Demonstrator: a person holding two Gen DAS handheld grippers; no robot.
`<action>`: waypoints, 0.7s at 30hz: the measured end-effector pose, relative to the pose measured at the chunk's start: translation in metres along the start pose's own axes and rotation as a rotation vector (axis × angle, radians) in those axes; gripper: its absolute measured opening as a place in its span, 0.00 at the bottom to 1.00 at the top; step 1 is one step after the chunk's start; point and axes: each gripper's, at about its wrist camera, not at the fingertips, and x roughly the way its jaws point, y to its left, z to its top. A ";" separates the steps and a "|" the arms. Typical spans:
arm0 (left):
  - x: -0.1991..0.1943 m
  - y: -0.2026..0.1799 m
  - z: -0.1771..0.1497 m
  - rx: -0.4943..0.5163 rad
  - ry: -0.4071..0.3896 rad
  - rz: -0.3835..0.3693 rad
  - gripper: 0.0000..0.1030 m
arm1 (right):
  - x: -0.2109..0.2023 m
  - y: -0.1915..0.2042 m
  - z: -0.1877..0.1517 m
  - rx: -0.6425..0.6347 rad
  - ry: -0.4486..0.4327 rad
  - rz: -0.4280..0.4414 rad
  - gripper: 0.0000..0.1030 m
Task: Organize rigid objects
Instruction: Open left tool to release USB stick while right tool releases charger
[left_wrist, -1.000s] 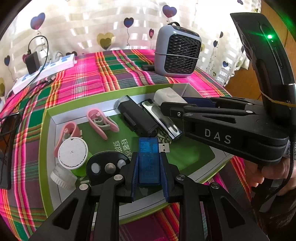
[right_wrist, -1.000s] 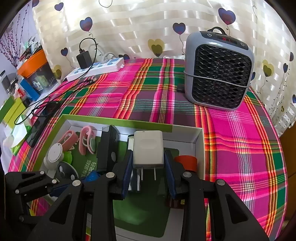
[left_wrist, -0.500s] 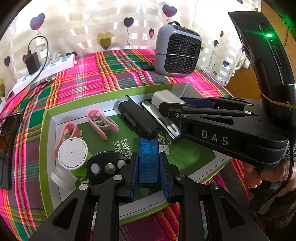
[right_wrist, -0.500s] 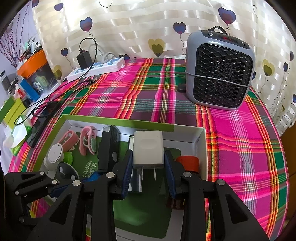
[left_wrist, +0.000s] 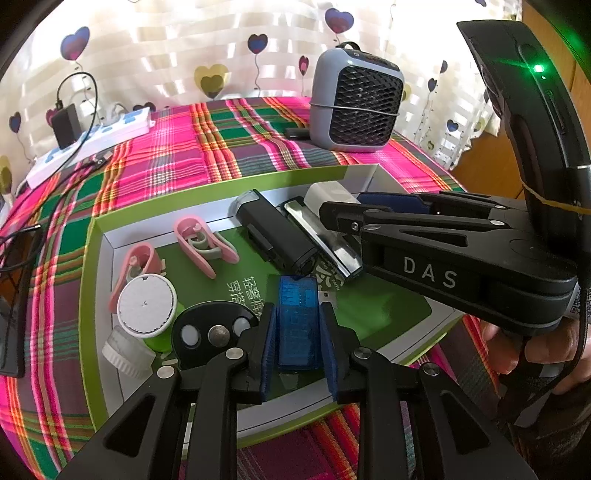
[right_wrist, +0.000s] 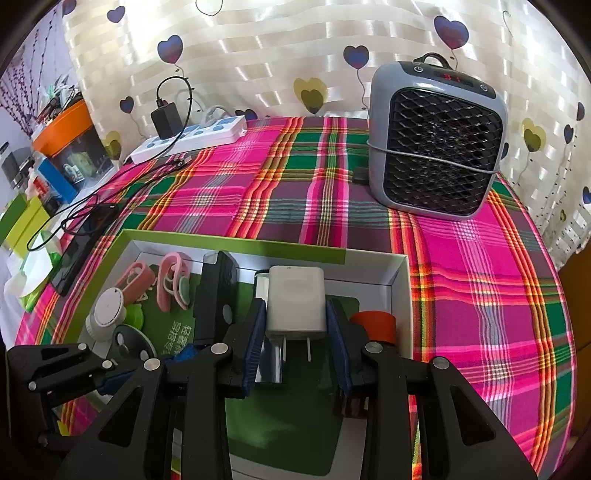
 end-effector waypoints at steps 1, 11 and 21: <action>0.000 0.000 0.000 0.000 0.001 0.005 0.23 | 0.000 0.000 0.000 0.001 0.000 0.001 0.34; -0.003 0.000 -0.002 -0.003 0.002 0.026 0.29 | -0.004 0.002 0.000 -0.004 -0.015 0.000 0.34; -0.012 -0.002 -0.003 -0.006 -0.012 0.035 0.33 | -0.008 0.003 -0.003 0.008 -0.015 0.003 0.39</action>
